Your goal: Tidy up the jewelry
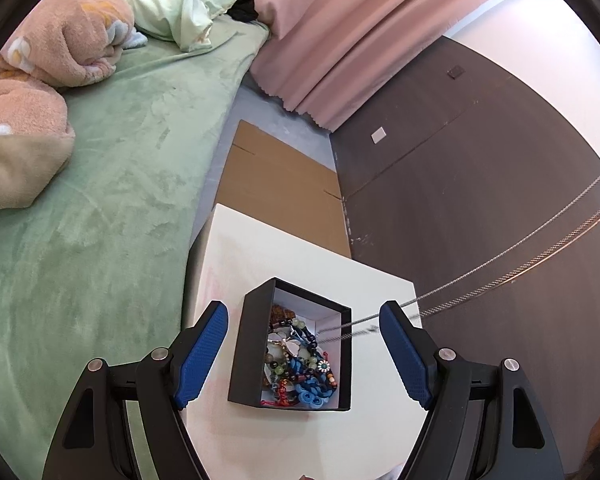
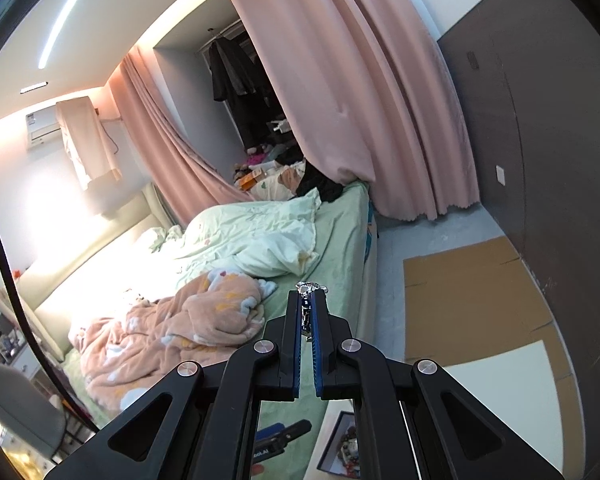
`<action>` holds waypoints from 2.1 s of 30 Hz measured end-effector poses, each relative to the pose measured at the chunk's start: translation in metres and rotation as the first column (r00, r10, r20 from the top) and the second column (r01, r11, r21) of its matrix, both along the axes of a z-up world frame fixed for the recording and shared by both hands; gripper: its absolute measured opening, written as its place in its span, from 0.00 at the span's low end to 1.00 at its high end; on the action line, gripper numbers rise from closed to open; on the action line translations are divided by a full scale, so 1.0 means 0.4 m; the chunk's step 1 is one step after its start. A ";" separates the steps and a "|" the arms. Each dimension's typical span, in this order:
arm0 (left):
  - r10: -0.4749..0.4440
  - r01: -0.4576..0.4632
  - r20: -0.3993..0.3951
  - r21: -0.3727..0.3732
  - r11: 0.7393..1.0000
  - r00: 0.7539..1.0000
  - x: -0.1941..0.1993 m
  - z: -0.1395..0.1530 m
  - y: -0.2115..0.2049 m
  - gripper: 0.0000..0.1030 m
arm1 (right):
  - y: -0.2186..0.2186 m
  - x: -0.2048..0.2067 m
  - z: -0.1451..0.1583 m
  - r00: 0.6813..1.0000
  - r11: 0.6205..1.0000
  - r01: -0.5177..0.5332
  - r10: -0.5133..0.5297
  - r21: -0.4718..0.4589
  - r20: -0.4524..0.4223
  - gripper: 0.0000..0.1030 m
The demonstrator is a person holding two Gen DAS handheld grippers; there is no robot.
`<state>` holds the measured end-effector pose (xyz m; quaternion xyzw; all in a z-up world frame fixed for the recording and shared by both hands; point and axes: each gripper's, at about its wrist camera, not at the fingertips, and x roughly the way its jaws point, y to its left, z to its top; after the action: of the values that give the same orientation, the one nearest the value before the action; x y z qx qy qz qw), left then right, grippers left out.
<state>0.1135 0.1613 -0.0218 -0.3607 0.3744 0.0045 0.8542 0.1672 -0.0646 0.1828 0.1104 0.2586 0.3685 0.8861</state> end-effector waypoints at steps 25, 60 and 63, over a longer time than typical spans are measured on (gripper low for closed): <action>0.073 -0.073 0.001 0.018 0.997 0.997 -0.001 -0.005 0.023 0.76 | 0.015 0.099 -0.349 0.975 0.998 -0.038 0.027 -0.044 -0.222 0.06; -0.081 0.074 0.007 0.347 0.935 0.997 -0.069 0.035 -0.231 1.00 | -0.233 0.019 -0.432 0.949 0.989 0.083 -0.116 -0.124 -0.293 0.95; -0.088 0.076 0.015 0.374 0.924 0.996 -0.080 0.040 -0.255 1.00 | -0.258 -0.007 -0.447 0.947 0.982 0.090 -0.136 -0.166 -0.291 0.96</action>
<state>0.0815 0.0592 -0.0059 -0.1757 0.3682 0.0342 0.9123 0.1645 -0.1677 0.0039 0.1126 0.4111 0.2753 0.8617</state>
